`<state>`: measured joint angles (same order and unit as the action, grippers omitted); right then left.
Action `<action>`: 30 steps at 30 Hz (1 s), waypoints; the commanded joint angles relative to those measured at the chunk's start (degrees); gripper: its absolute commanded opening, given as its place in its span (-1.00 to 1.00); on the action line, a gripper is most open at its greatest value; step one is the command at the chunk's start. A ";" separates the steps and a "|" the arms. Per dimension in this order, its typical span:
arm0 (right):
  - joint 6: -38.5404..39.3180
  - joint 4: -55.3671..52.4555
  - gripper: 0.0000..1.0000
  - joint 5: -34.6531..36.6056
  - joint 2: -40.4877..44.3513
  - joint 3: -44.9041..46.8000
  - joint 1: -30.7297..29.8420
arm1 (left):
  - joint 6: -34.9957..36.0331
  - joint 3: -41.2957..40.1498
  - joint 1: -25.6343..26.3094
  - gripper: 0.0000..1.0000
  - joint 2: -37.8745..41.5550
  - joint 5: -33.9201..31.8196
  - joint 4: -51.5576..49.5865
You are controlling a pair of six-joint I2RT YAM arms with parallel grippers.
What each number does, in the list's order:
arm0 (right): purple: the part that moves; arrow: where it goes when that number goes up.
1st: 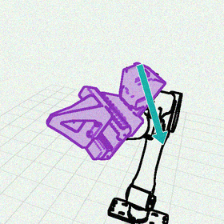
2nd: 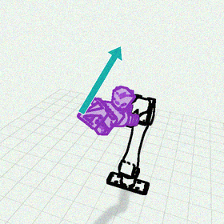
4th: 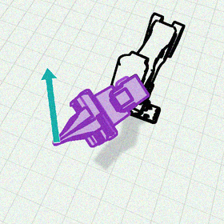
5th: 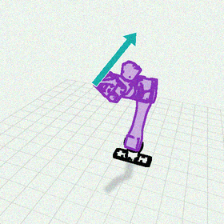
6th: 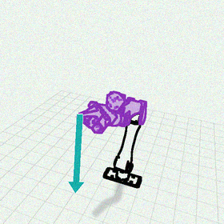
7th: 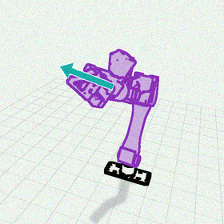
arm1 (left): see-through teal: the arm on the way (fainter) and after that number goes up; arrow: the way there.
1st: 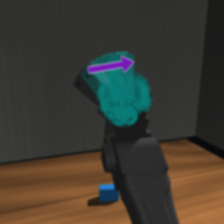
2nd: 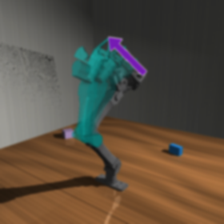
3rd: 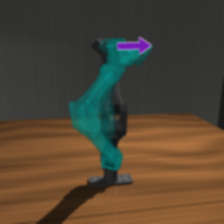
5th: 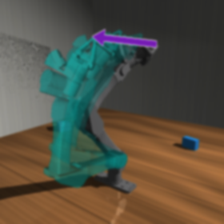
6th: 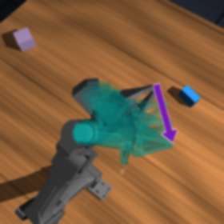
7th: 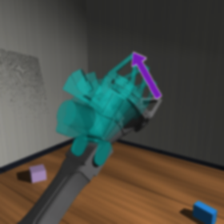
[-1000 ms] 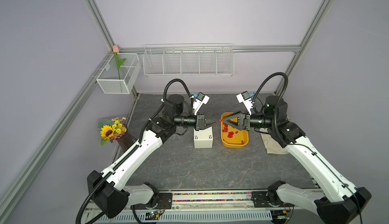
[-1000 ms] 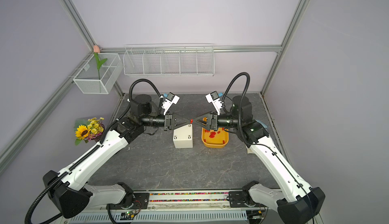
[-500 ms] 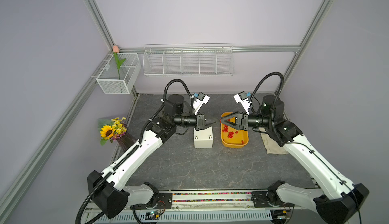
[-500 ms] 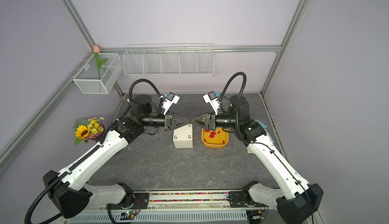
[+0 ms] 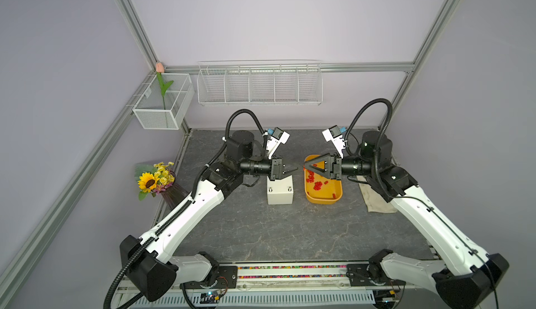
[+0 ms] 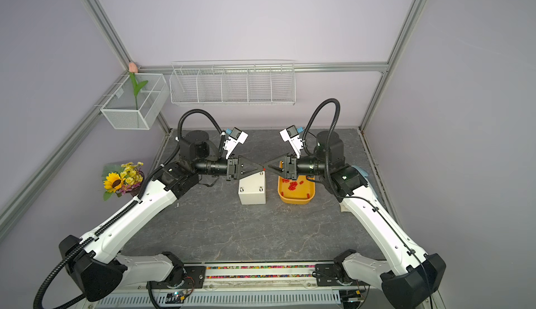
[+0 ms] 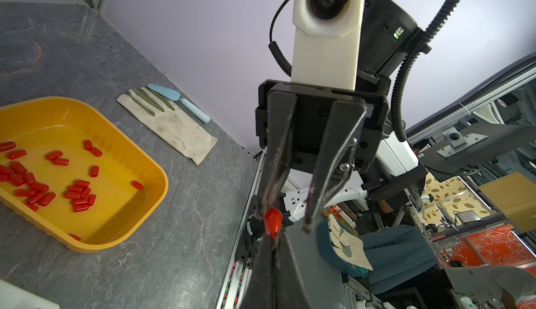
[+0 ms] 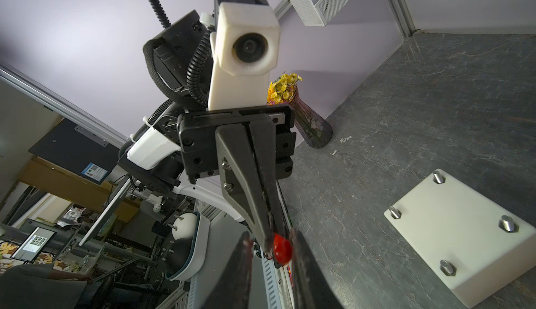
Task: Cover the protruding screws with screw protection sleeves
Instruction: Attach the screw protection sleeve to the screw.
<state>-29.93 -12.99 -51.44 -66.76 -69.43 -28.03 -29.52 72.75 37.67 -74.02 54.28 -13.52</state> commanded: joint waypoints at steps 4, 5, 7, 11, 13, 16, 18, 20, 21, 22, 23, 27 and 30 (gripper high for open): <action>1.90 -1.94 -0.60 0.03 0.34 -1.49 -0.40 | 0.04 0.09 0.30 -1.00 1.08 0.14 0.70; 1.98 -1.95 -0.62 0.09 0.32 -1.50 -0.44 | -0.01 0.03 0.30 -1.00 1.07 0.08 0.69; 2.26 -2.16 -0.69 0.20 0.43 -1.54 -0.43 | -0.01 0.06 0.34 -1.00 1.07 -0.01 0.70; 2.93 -2.89 -0.80 0.93 0.63 -1.67 -0.43 | -0.01 0.04 0.30 -1.00 1.21 -0.08 0.70; 3.11 -3.05 -0.85 1.56 0.84 -1.67 -0.42 | 0.06 0.06 0.30 -1.00 1.33 -0.39 0.69; 3.42 -3.31 -0.87 2.45 1.20 -1.67 -0.41 | 0.00 0.07 0.30 -1.00 1.42 -0.52 0.78; 3.59 -3.68 -0.87 3.41 1.51 -1.67 -0.36 | 0.03 0.01 0.30 -1.00 1.58 -1.18 0.73; 3.65 -3.87 -0.87 4.29 1.85 -1.59 -0.27 | -0.48 -0.31 0.30 -0.92 1.98 -1.56 1.35; 3.65 -3.92 -0.87 4.88 2.07 -1.49 -0.13 | -0.78 -0.57 0.30 -0.71 2.36 -2.60 1.56; 3.52 -3.80 -0.87 5.26 2.40 -1.34 -0.02 | -1.14 -0.87 0.30 -0.60 2.97 -3.87 1.79; 3.33 -3.79 -0.87 5.87 2.64 -1.24 0.07 | -1.57 -1.34 0.30 -0.53 3.44 -4.61 2.54; 1.71 -2.22 -0.87 7.80 3.95 -0.48 0.35 | -5.79 -4.74 0.21 -0.32 6.08 -8.65 8.63; -1.58 1.16 -0.87 9.42 5.10 0.97 0.30 | -8.98 -7.19 0.30 -0.22 7.13 -12.22 12.79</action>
<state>-28.77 -15.55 -44.27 -63.51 -69.54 -27.92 -34.65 67.37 37.89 -67.85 46.54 -6.57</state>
